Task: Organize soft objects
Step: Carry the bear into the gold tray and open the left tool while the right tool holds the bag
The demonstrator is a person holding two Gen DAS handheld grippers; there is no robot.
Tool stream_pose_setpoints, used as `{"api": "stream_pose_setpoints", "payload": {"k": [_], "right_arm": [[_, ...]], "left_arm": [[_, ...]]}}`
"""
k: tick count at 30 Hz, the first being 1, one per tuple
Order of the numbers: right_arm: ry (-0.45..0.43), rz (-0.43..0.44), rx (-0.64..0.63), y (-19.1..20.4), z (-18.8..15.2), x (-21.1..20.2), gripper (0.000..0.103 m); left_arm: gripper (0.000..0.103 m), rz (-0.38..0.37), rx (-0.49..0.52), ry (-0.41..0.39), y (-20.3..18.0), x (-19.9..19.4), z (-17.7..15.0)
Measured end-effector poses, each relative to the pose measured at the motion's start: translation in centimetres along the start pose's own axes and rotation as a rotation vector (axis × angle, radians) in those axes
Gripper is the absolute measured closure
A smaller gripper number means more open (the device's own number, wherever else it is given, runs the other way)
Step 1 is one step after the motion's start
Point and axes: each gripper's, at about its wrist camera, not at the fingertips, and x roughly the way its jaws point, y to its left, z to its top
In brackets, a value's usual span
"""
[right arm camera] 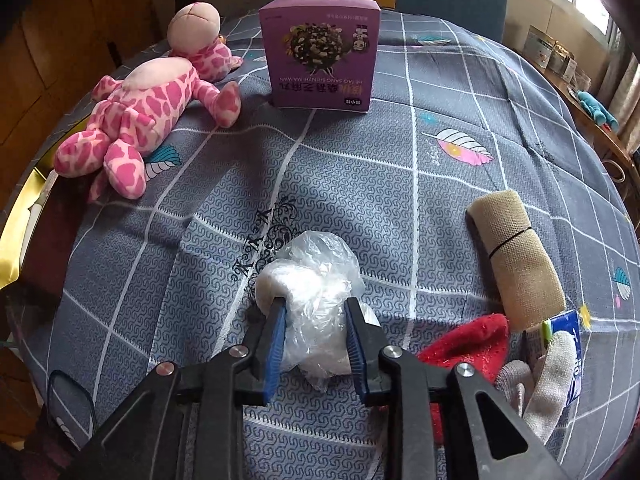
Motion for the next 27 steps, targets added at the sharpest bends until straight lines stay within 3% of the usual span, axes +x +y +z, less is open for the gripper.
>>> {"api": "stream_pose_setpoints", "payload": {"k": [9, 13, 20, 27], "right_arm": [[-0.008, 0.012, -0.003, -0.2, -0.1, 0.2, 0.075], [-0.014, -0.005, -0.018, 0.1, -0.2, 0.1, 0.075], [-0.017, -0.013, -0.030, 0.3, -0.2, 0.0, 0.075], [-0.019, -0.012, -0.030, 0.2, -0.2, 0.0, 0.075]], "left_arm": [[0.050, 0.029, -0.027, 0.016, 1.6, -0.6, -0.7], [0.050, 0.061, -0.075, 0.017, 3.9, -1.1, -0.8], [0.050, 0.253, -0.195, 0.008, 12.6, -2.3, -0.4], [0.050, 0.396, -0.186, 0.112, 18.9, 2.0, 0.6]]}}
